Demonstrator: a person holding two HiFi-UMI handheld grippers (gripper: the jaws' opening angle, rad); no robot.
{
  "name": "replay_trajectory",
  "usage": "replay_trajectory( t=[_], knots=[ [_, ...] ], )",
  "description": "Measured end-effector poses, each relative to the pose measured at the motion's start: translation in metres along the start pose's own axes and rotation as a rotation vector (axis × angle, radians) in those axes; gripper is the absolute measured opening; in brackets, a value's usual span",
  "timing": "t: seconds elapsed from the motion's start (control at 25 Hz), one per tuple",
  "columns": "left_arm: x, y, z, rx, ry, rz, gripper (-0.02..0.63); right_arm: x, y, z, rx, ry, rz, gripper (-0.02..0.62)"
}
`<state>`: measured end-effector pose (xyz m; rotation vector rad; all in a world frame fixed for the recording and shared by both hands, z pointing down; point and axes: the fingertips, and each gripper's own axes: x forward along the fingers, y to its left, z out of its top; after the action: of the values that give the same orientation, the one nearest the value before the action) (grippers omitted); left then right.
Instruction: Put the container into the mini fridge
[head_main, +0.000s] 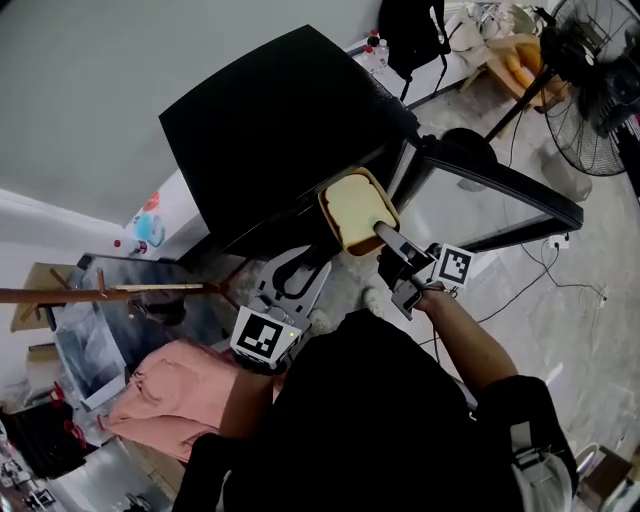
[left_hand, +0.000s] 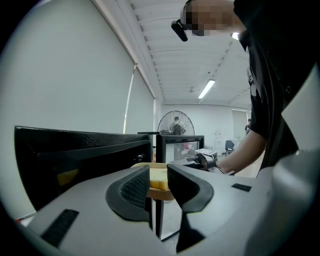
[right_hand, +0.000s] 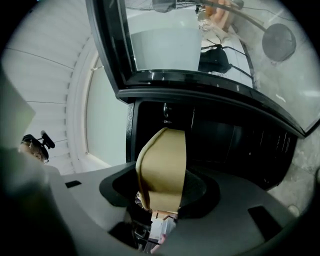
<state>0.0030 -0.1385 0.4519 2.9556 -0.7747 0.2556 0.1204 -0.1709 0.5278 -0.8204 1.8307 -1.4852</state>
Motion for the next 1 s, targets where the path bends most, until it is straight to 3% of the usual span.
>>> replay_trajectory(
  t=[1.0],
  knots=[
    [-0.031, 0.026, 0.0, 0.014, 0.028, 0.191, 0.121, 0.079, -0.043, 0.03, 0.082, 0.077, 0.0, 0.218]
  ],
)
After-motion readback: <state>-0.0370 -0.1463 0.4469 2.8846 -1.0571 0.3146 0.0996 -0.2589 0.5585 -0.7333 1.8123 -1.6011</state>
